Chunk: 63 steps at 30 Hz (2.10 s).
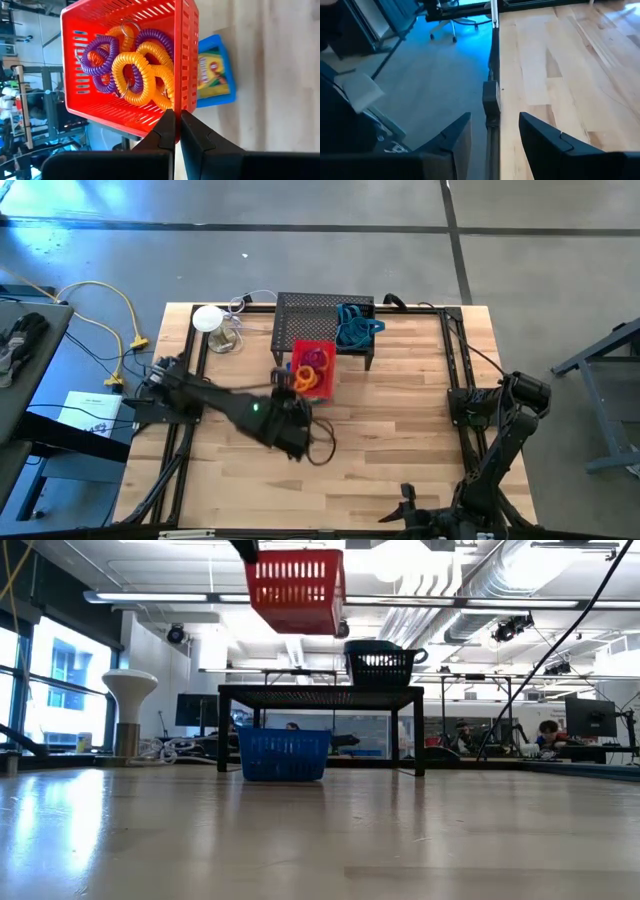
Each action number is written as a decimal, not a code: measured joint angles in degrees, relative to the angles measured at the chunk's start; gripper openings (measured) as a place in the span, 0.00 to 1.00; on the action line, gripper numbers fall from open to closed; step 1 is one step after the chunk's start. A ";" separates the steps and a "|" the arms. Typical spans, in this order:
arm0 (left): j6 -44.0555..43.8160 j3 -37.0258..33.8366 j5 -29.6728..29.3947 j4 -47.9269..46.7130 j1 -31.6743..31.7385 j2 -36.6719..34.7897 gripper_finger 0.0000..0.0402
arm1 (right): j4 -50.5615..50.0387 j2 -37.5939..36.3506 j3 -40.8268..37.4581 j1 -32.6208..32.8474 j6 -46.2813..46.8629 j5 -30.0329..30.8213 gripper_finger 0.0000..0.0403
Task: Pick & Place Office Desk Supplies
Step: Put the red bin on the shelf
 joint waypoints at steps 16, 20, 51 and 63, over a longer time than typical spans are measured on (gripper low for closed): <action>14.78 0.00 4.45 3.20 19.73 -2.16 0.01 | 3.84 2.01 0.02 0.32 2.66 -0.40 0.38; 17.43 -0.09 5.19 6.18 22.24 -2.02 0.01 | 3.79 2.01 0.02 0.94 2.50 0.18 0.38; 27.38 -4.74 8.35 18.03 26.37 -1.20 0.01 | 4.86 2.01 0.02 1.36 2.02 1.56 0.38; 27.85 -4.74 9.52 19.43 27.04 -1.20 0.01 | 4.53 2.01 0.02 1.36 2.02 1.54 0.38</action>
